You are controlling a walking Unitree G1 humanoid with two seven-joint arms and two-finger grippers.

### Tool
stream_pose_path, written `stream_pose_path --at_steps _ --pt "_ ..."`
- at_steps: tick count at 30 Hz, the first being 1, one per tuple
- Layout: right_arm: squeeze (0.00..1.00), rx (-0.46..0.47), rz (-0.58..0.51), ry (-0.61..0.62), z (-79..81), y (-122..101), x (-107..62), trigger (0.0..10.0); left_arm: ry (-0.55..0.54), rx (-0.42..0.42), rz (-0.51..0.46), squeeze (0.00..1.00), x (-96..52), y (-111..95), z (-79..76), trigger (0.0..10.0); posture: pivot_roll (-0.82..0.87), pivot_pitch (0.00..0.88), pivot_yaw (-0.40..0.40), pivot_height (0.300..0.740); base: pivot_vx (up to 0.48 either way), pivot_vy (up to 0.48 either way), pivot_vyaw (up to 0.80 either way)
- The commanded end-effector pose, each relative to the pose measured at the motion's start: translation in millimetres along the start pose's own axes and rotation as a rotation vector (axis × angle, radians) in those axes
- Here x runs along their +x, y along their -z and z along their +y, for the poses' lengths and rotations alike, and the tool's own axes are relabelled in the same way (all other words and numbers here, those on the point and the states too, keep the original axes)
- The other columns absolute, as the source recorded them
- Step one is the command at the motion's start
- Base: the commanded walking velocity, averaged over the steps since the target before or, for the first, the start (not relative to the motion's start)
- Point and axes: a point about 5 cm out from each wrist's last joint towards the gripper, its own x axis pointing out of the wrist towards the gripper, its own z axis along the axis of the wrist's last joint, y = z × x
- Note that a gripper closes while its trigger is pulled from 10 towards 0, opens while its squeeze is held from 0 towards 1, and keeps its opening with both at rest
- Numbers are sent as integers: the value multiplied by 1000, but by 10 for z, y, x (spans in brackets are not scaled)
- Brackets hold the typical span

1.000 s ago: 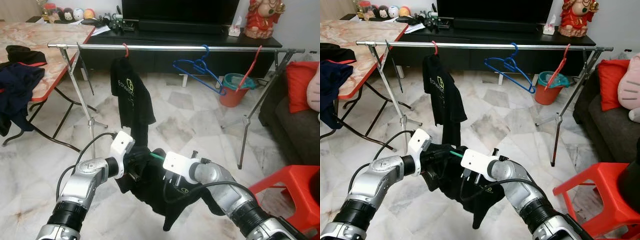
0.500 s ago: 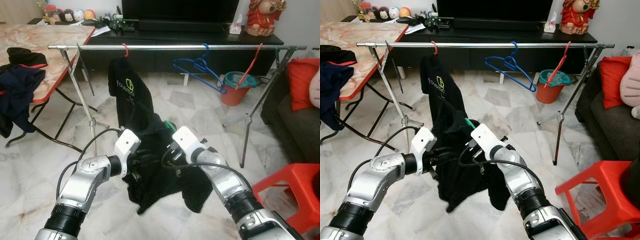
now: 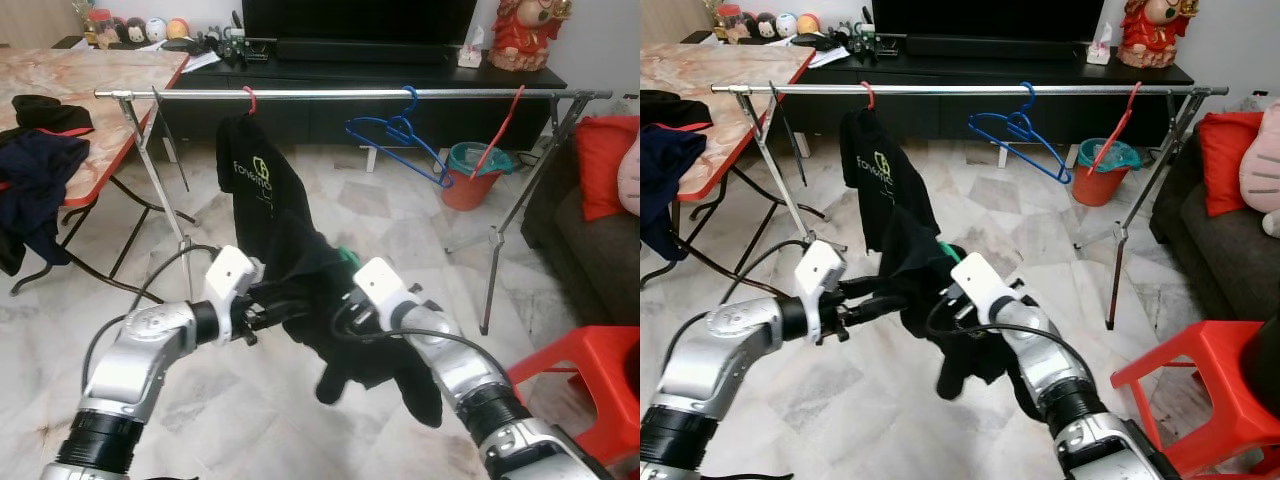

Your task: Hang hanger

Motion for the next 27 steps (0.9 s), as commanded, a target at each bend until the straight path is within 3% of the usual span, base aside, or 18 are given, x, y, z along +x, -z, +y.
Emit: stream_pose_path --at_steps 1,5,6,7,12,15,21,23,27 --pt "0 -4 -84 -25 -95 -88 -26 0 20 11 -9 1000 -77 -37 -13 10000 -76 0 -25 740 0 0 0" --pt "0 5 -138 -61 -183 -70 -91 0 -47 45 0 1000 -150 -31 70 10000 -76 0 -30 740 0 0 0" --pt "0 4 -153 -74 -192 -72 -106 0 -67 55 8 847 -162 -20 97 10000 -75 0 -31 740 0 0 0" --pt "0 15 -169 -95 -197 -69 -124 0 -72 53 15 0 -178 -2 115 10000 -75 0 -31 740 0 0 0" --pt "0 7 -222 -207 -199 -20 -205 0 -39 21 13 0 -249 12 123 10000 -74 0 -36 740 0 0 0" --pt "0 -26 -221 -324 -182 71 -282 0 -11 40 22 0 -293 -23 123 10000 -71 0 -39 740 0 0 0" --pt "0 -50 -208 -415 -171 148 -335 0 48 84 41 0 -325 -73 120 10000 -69 0 -51 740 0 0 0" --pt "0 -66 -223 -531 -144 198 -428 0 98 117 33 0 -315 -161 99 10000 -71 0 -56 740 0 0 0" --pt "0 -75 -244 -608 -128 208 -493 0 136 133 41 0 -241 -156 55 10000 -83 0 -52 740 0 0 0"
